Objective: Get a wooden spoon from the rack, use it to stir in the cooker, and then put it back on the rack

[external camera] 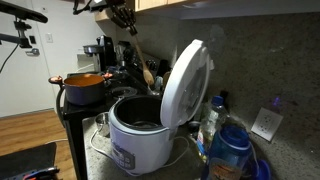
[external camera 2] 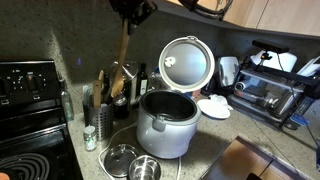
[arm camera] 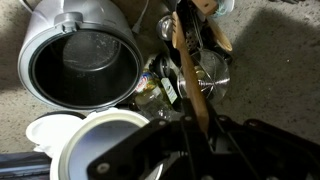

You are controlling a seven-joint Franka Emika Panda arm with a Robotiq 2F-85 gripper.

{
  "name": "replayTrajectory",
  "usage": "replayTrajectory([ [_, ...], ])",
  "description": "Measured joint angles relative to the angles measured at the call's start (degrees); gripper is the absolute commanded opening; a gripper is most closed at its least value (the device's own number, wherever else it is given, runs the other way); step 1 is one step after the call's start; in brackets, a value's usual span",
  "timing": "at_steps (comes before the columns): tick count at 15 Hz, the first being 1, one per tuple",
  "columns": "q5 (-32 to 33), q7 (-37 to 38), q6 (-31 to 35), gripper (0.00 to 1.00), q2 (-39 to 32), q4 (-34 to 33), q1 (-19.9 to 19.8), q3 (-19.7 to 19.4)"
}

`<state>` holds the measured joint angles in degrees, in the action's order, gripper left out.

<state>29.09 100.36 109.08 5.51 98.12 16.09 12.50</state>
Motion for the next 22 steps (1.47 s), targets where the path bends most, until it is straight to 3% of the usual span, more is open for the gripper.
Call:
replayTrajectory([
  [1, 0.00, 0.00, 0.02, 0.05, -0.01, 0.28, -0.01, 0.08],
  [8, 0.06, 0.12, -0.66, 0.05, 0.98, -0.01, -0.85, 0.55],
  [17, 0.05, 3.62, -13.69, 0.05, 8.91, 0.96, -3.89, 1.72],
  [22, -0.91, 6.47, -14.54, 0.05, 13.86, 6.02, -7.59, 1.08],
])
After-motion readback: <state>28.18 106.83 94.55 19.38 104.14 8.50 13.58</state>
